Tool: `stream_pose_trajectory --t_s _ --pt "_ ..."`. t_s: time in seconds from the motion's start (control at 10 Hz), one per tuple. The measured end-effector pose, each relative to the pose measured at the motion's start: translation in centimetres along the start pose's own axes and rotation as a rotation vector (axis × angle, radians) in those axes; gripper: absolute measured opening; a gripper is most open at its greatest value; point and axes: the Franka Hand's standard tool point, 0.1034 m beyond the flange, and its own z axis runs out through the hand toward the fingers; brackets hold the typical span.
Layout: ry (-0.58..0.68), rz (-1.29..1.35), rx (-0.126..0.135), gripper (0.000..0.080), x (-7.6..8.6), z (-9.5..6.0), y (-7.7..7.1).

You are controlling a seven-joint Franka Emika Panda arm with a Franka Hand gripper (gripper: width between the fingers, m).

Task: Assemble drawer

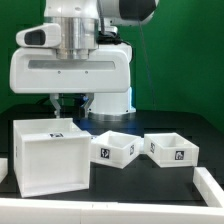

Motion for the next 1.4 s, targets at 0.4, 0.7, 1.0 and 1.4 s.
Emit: stream_pose_trajectory --t_s 0.4,0.7,1.0,1.4 --pt "-0.223 -0.105 0.026 0.0630 3.2 -0.5 -1.8" --pt "-0.436 -0.112 0.033 0.0649 2.8 0.3 -1.6" --pt "-0.653 -0.184 0.032 0.0649 7.7 1.9 -2.3" --pt "-0.824 -0.224 0.019 0.0649 7.9 4.2 -2.4"
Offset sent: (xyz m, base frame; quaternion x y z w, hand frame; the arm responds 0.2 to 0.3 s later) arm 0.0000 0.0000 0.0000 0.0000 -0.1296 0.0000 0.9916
